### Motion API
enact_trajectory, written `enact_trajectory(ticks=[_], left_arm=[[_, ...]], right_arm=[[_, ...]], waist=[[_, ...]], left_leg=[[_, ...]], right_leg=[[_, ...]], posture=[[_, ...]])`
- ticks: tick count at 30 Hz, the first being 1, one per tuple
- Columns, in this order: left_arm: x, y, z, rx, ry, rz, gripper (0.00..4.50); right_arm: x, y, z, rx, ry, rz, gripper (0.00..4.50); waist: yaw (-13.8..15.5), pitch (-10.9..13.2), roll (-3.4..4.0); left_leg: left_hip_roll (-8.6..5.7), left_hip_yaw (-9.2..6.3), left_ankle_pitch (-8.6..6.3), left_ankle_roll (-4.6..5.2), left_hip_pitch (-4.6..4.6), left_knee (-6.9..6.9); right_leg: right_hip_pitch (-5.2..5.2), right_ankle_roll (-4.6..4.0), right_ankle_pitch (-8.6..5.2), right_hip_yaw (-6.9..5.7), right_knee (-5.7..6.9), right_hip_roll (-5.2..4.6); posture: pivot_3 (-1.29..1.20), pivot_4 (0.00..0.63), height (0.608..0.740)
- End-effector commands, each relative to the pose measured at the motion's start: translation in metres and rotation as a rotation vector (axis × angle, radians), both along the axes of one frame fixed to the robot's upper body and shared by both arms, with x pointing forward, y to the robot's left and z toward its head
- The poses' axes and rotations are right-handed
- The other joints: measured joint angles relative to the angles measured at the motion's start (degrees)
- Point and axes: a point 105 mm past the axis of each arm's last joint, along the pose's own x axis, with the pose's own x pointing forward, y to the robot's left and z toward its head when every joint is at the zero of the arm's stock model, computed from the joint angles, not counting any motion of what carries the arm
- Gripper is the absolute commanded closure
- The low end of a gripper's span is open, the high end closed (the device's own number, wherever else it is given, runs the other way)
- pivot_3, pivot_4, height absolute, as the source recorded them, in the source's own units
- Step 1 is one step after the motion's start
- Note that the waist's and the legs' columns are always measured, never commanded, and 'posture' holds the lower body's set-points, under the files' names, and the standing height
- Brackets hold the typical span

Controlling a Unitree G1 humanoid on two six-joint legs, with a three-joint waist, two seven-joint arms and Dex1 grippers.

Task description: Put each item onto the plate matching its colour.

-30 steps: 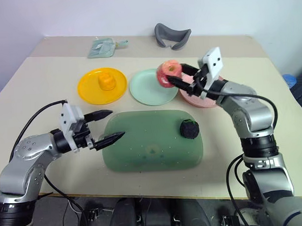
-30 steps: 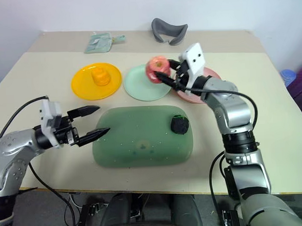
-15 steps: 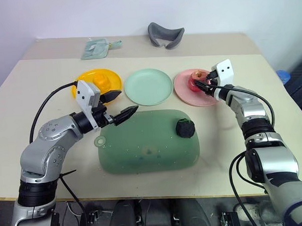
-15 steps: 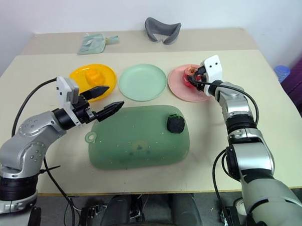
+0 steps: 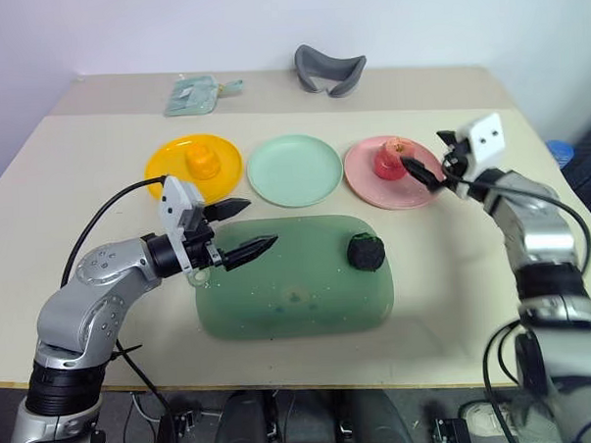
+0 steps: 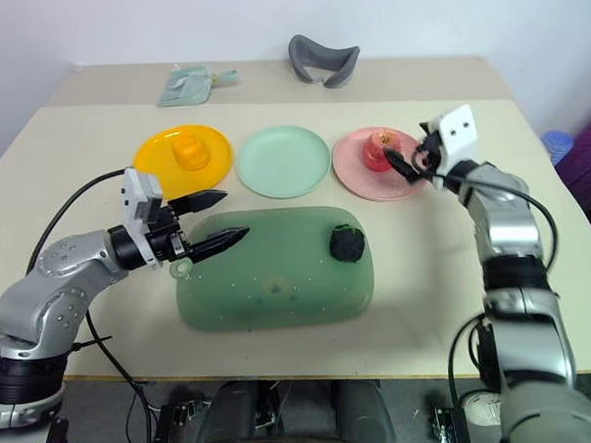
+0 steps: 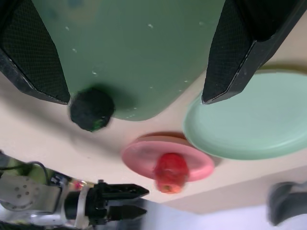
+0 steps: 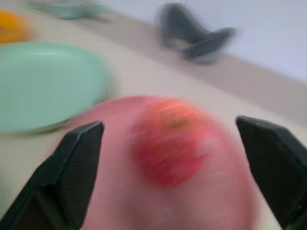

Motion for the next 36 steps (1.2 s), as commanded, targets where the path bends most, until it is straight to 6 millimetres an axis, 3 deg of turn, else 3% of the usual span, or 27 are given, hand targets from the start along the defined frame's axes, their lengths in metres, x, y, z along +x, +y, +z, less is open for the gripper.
enact_trajectory(ticks=[1,5,9,28,31,36], left_arm=[[-0.017,-0.001,0.003,0.01,-0.05,-0.154,0.0],[-0.03,0.004,0.012,-0.029,0.035,-0.301,0.0],[-0.034,0.009,0.01,0.057,0.045,-0.38,0.0],[-0.035,0.012,0.009,0.065,0.028,-0.342,0.0],[-0.036,0.013,0.009,0.064,0.024,-0.327,0.0],[-0.037,0.013,0.008,0.06,0.022,-0.31,0.0]], right_arm=[[-0.032,0.016,0.004,0.047,0.038,0.109,0.03],[-0.051,0.026,-0.011,0.059,0.106,0.14,0.03],[-0.057,0.035,-0.024,0.078,0.153,0.161,0.03],[-0.072,0.07,-0.039,0.124,0.289,0.327,0.03],[-0.074,0.074,-0.041,0.123,0.299,0.35,0.81],[-0.075,0.077,-0.041,0.119,0.295,0.361,3.18]], waist=[[0.13,0.01,-0.01],[0.12,0.01,0.0],[0.35,0.0,-0.01],[0.42,0.01,-0.02],[0.38,0.01,-0.03],[0.42,0.01,-0.03]], left_leg=[[0.0,0.01,0.0,0.0,-0.01,0.02],[0.0,0.04,0.0,0.0,0.01,0.11],[-0.01,0.0,-0.01,0.0,0.01,0.09],[-0.03,-0.05,-0.02,0.03,0.0,0.1],[-0.03,-0.05,-0.02,0.03,0.0,0.1],[-0.03,-0.05,-0.02,0.04,0.0,0.1]], right_leg=[[0.01,0.0,0.0,0.0,-0.01,0.0],[0.0,-0.01,0.02,0.01,0.06,0.01],[0.02,-0.01,0.01,0.0,0.03,0.01],[0.03,-0.01,0.01,0.0,0.02,0.0],[0.02,-0.01,0.01,0.0,0.02,0.0],[0.02,-0.01,0.01,0.0,0.02,0.0]], posture=[[0.0,0.15,0.74],[0.0,0.15,0.74],[0.0,0.15,0.74],[0.0,0.15,0.74],[0.0,0.15,0.74],[0.0,0.15,0.74]])
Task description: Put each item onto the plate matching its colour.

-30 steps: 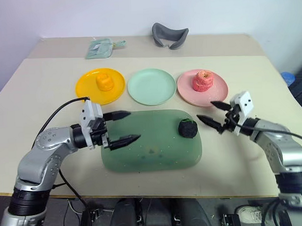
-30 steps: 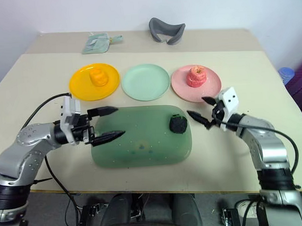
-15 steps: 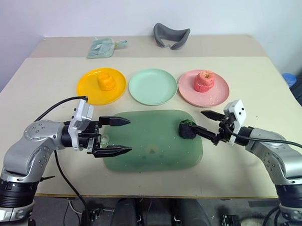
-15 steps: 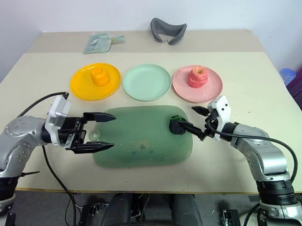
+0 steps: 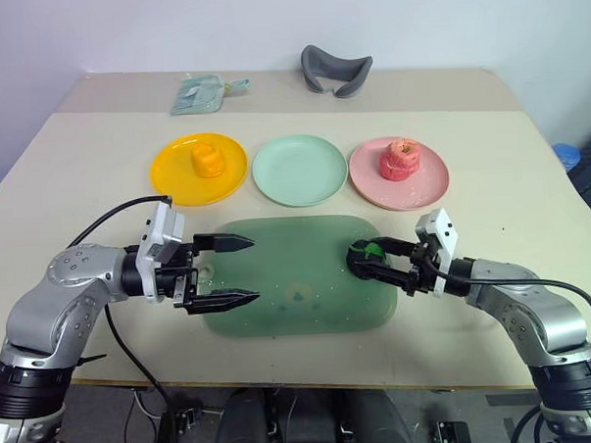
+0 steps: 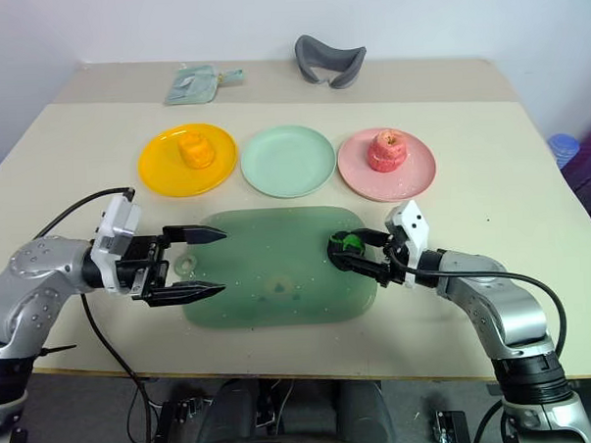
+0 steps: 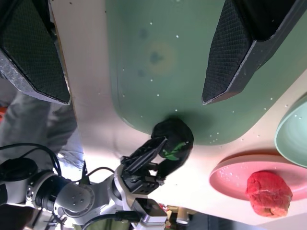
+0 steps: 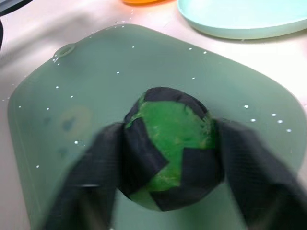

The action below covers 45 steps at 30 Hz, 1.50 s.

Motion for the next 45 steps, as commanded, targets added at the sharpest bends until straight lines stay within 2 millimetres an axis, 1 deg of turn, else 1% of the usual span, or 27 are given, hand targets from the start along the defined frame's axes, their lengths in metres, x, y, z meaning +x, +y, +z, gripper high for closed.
enact_trajectory(ticks=[1,2,3,6,9,11,12,14,18,20,23,24,26,27,29,31,32,33,36,39,40,42,43,45], left_arm=[[-0.002,0.001,0.011,-0.012,-0.058,0.014,0.0],[-0.002,0.002,0.011,-0.013,-0.059,0.019,0.0],[-0.002,0.002,0.011,-0.013,-0.059,0.022,0.0],[0.001,0.004,0.013,-0.031,-0.075,0.065,0.0],[0.009,0.005,0.015,-0.062,-0.091,0.135,0.0],[0.021,0.007,0.015,-0.057,-0.143,0.238,0.0],[0.028,0.008,0.015,-0.058,-0.156,0.295,0.0],[0.038,0.011,0.015,-0.059,-0.166,0.39,0.0],[0.053,0.02,0.018,-0.079,-0.188,0.545,0.0],[0.06,0.026,0.018,-0.083,-0.219,0.626,0.0],[0.062,0.033,0.015,-0.061,-0.236,0.698,0.0],[0.062,0.033,0.014,-0.057,-0.237,0.709,0.0],[0.057,0.039,0.01,-0.053,-0.223,0.749,0.0],[0.055,0.041,0.008,-0.044,-0.225,0.765,0.0],[0.054,0.043,0.006,-0.033,-0.249,0.786,0.0],[0.056,0.046,0.003,-0.01,-0.289,0.827,0.0],[0.058,0.049,0.001,0.009,-0.318,0.859,0.0],[0.059,0.05,0.0,0.01,-0.338,0.879,0.0],[0.058,0.053,-0.004,0.01,-0.377,0.876,0.0],[0.054,0.052,-0.01,0.016,-0.362,0.8,0.0],[0.052,0.051,-0.011,0.022,-0.349,0.778,0.0],[0.047,0.051,-0.009,-0.004,-0.356,0.738,0.0],[0.046,0.049,-0.009,-0.007,-0.355,0.72,0.0],[0.037,0.043,-0.013,-0.004,-0.327,0.649,0.0]], right_arm=[[0.0,0.007,0.012,0.017,-0.05,0.032,3.51],[0.001,0.007,0.014,0.016,-0.057,0.035,3.77],[0.001,0.008,0.015,0.015,-0.061,0.036,3.94],[0.009,0.015,0.031,0.031,-0.124,0.054,3.97],[0.029,0.028,0.055,0.063,-0.218,0.049,3.97],[0.052,0.035,0.067,0.069,-0.285,-0.002,3.97],[0.068,0.038,0.071,0.065,-0.318,-0.044,3.97],[0.093,0.045,0.075,0.051,-0.363,-0.101,3.97],[0.131,0.066,0.079,0.06,-0.416,-0.164,3.97],[0.145,0.076,0.078,0.056,-0.427,-0.185,3.97],[0.157,0.087,0.074,0.045,-0.431,-0.206,3.97],[0.159,0.088,0.072,0.043,-0.428,-0.209,3.97],[0.162,0.094,0.066,0.038,-0.398,-0.209,3.04],[0.163,0.096,0.065,0.038,-0.389,-0.204,2.7],[0.164,0.099,0.064,0.037,-0.39,-0.199,1.68],[0.166,0.097,0.067,0.03,-0.412,-0.229,0.59],[0.167,0.095,0.068,0.023,-0.425,-0.24,0.12],[0.168,0.093,0.07,0.018,-0.437,-0.247,0.05],[0.168,0.082,0.079,0.037,-0.474,-0.256,0.05],[0.16,0.063,0.084,0.036,-0.541,-0.235,0.05],[0.155,0.055,0.084,0.028,-0.56,-0.228,0.05],[0.141,0.035,0.082,0.017,-0.577,-0.219,0.05],[0.135,0.029,0.081,0.011,-0.578,-0.219,0.05],[0.112,-0.001,0.075,-0.041,-0.573,-0.25,0.05]], waist=[[-0.03,0.0,0.0],[-0.02,0.0,0.0],[-0.04,0.0,0.0],[-0.06,0.0,0.0],[-0.39,0.0,0.0],[-0.35,0.0,0.0],[-0.31,0.0,0.0],[-0.3,0.0,0.0],[-0.22,0.0,-0.01],[-0.5,0.0,0.0],[-0.69,0.01,0.01],[-0.67,0.01,0.01],[-0.95,0.01,0.01],[-1.13,0.01,0.01],[-1.29,0.02,0.02],[-1.39,0.02,0.02],[-1.53,0.02,0.02],[-1.67,0.02,0.02],[-1.88,0.02,0.03],[-1.75,0.04,0.06],[-1.64,0.04,0.06],[-1.42,0.03,0.05],[-1.28,0.03,0.04],[-1.21,0.03,0.05]], left_leg=[[0.0,0.0,0.0,0.0,0.0,0.0],[0.0,0.0,0.0,0.0,0.0,0.0],[0.0,0.0,0.0,0.0,0.0,0.0],[0.0,0.0,0.0,0.0,0.0,0.0],[0.01,0.0,0.0,0.0,0.01,0.0],[0.02,0.01,0.0,-0.01,0.01,0.0],[0.02,0.0,0.01,-0.01,0.01,-0.01],[0.01,0.03,0.01,0.0,-0.01,0.02],[0.0,0.07,0.01,0.0,-0.03,0.03],[0.0,0.12,0.01,0.0,-0.04,0.02],[0.02,0.16,0.02,-0.01,-0.04,0.0],[0.02,0.18,0.02,-0.01,-0.04,-0.01],[0.03,0.18,0.02,-0.01,-0.04,-0.01],[0.04,0.16,0.02,-0.01,-0.04,-0.02],[0.04,0.15,0.02,-0.02,-0.04,-0.02],[0.04,0.15,0.02,-0.02,-0.04,-0.02],[0.04,0.16,0.02,-0.02,-0.04,-0.02],[0.03,0.16,0.02,-0.02,-0.04,-0.02],[0.04,0.16,0.02,-0.03,-0.04,-0.04],[0.05,0.18,0.03,-0.04,-0.04,-0.05],[0.05,0.19,0.03,-0.04,-0.05,-0.05],[0.04,0.18,0.02,-0.04,-0.05,-0.05],[0.04,0.15,0.02,-0.03,-0.05,-0.05],[0.04,0.12,0.02,-0.03,-0.05,-0.07]], right_leg=[[0.0,0.0,0.0,0.0,0.0,0.0],[0.0,0.0,0.0,0.0,0.0,0.0],[0.0,0.0,0.0,0.0,0.0,0.0],[-0.01,0.0,0.0,0.0,0.0,0.0],[-0.01,0.0,0.0,0.0,0.01,0.01],[-0.03,0.0,0.0,0.01,0.02,0.03],[-0.03,0.0,0.0,0.0,0.02,0.03],[-0.03,0.0,0.0,0.0,0.02,0.03],[-0.02,0.0,0.0,-0.02,0.02,0.01],[-0.05,0.0,0.01,-0.01,0.03,0.01],[-0.07,0.0,0.0,-0.02,0.04,0.02],[-0.07,0.0,0.0,-0.02,0.05,0.01],[-0.07,0.0,0.0,-0.02,0.05,0.01],[-0.07,0.0,0.0,-0.01,0.05,0.0],[-0.06,0.0,0.0,-0.03,0.06,-0.01],[-0.06,0.0,0.0,-0.03,0.06,-0.01],[-0.06,0.0,0.0,-0.03,0.07,-0.02],[-0.06,0.0,0.0,-0.03,0.07,-0.02],[-0.07,0.0,0.0,-0.03,0.08,-0.01],[-0.09,0.0,0.0,-0.03,0.08,-0.01],[-0.08,0.0,0.0,-0.03,0.07,-0.02],[-0.05,0.0,0.0,-0.05,0.05,-0.06],[-0.04,0.0,0.0,-0.05,0.04,-0.08],[-0.04,0.0,0.0,-0.04,0.02,-0.09]], posture=[[0.0,0.15,0.74],[0.0,0.15,0.74],[0.0,0.15,0.74],[0.0,0.15,0.74],[0.0,0.15,0.74],[0.0,0.15,0.74],[0.0,0.15,0.74],[0.0,0.15,0.74],[0.0,0.15,0.74],[0.0,0.15,0.74],[0.0,0.15,0.74],[0.0,0.15,0.74],[0.0,0.15,0.74],[0.0,0.15,0.74],[0.0,0.15,0.74],[0.0,0.15,0.74],[0.0,0.15,0.74],[0.0,0.15,0.74],[0.0,0.15,0.74],[0.0,0.15,0.74],[0.0,0.15,0.74],[0.0,0.15,0.74],[0.0,0.15,0.74],[0.0,0.15,0.74]])
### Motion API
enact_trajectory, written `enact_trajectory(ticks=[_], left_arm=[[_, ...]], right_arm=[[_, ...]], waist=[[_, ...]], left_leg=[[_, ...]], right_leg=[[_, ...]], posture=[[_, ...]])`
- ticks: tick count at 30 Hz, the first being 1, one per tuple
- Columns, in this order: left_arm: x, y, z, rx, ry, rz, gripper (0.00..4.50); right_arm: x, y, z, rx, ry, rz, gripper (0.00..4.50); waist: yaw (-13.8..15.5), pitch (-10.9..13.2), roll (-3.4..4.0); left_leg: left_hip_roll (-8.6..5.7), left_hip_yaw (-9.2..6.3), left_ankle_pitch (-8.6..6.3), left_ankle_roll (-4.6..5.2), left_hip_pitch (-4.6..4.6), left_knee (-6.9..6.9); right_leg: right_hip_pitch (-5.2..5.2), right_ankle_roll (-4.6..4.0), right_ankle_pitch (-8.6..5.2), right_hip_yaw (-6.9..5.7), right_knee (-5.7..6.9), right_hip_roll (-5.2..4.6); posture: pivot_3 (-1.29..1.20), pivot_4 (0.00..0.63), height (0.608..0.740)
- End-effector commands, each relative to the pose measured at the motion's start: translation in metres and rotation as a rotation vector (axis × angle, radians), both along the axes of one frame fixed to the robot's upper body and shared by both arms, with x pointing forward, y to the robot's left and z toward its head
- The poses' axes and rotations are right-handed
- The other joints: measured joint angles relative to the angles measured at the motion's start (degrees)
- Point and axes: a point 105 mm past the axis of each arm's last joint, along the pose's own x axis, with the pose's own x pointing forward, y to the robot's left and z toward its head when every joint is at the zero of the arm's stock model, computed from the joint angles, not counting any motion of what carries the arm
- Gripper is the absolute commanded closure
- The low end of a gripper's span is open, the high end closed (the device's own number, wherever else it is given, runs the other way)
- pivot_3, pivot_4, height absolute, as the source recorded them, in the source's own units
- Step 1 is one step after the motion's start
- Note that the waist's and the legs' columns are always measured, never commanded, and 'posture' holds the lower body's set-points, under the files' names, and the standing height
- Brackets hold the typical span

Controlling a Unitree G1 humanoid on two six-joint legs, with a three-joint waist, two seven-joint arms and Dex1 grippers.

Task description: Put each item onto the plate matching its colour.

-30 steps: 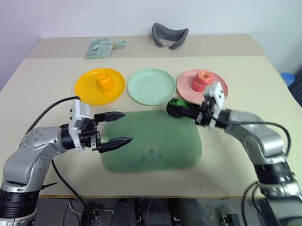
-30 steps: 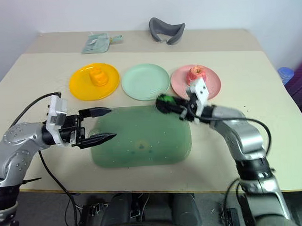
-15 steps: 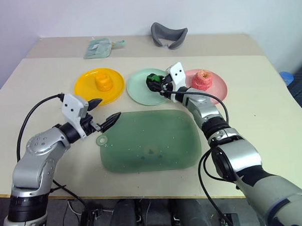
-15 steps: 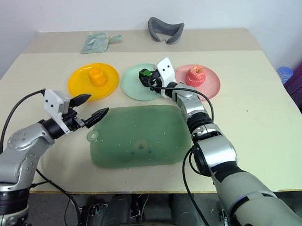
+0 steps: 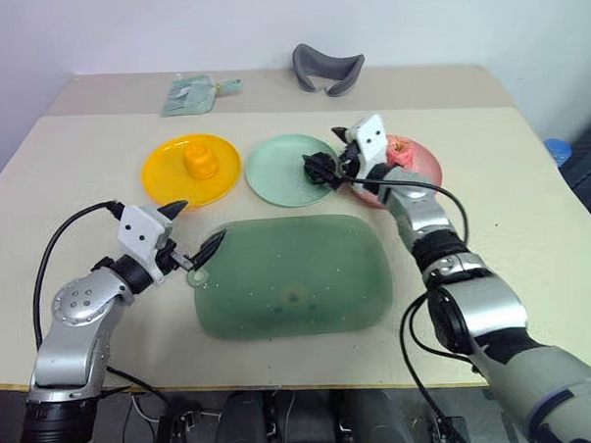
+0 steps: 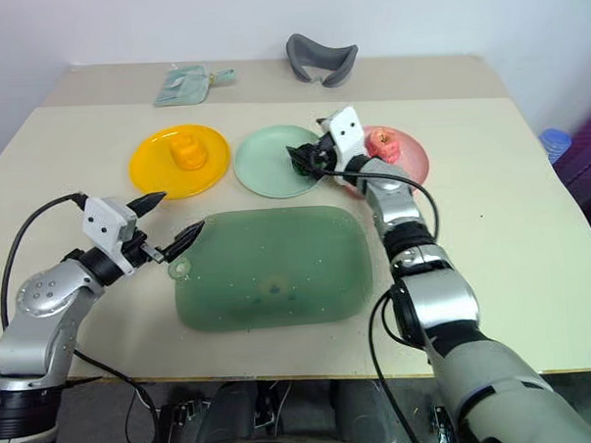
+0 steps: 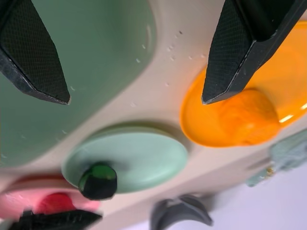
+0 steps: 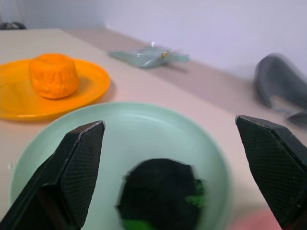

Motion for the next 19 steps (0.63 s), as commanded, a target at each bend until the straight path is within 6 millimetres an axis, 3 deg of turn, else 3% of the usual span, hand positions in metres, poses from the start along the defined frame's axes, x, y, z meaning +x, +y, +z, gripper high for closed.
enact_trajectory(ticks=[1,7,11,14,19], left_arm=[[-0.014,-0.008,0.007,0.005,-0.014,-0.105,0.0],[-0.019,-0.004,0.007,0.032,0.043,-0.144,0.0],[-0.017,0.009,0.012,0.042,0.063,-0.073,0.0],[-0.015,0.018,0.017,0.03,0.056,-0.043,0.0],[-0.013,0.011,0.017,0.022,0.074,-0.074,0.0]], right_arm=[[-0.034,-0.037,0.012,-0.038,-0.035,-0.036,0.05],[-0.1,-0.111,-0.008,-0.122,0.09,-0.202,0.05],[-0.125,-0.139,-0.006,-0.124,0.118,-0.294,0.05],[-0.143,-0.151,-0.007,-0.117,0.133,-0.333,0.05],[-0.151,-0.155,-0.013,-0.101,0.155,-0.343,0.05]], waist=[[0.11,0.01,0.01],[0.66,0.0,0.05],[0.73,-0.01,0.04],[1.04,-0.01,0.04],[1.15,-0.02,0.0]], left_leg=[[0.01,-0.04,0.0,0.0,0.01,0.0],[0.0,-0.02,-0.01,0.0,0.07,0.01],[0.0,-0.03,-0.01,-0.01,0.13,0.0],[-0.01,-0.05,-0.02,0.0,0.12,0.0],[-0.04,-0.07,-0.02,0.02,0.13,0.04]], right_leg=[[-0.01,0.0,0.0,0.02,0.01,0.0],[0.0,0.0,0.0,0.05,0.0,0.05],[0.05,0.0,0.0,0.08,0.01,0.08],[0.06,0.0,0.0,0.07,-0.01,0.08],[0.11,0.0,0.0,0.06,-0.03,0.06]], posture=[[0.0,0.15,0.74],[0.0,0.15,0.74],[0.0,0.15,0.74],[0.0,0.15,0.74],[0.0,0.15,0.74]])
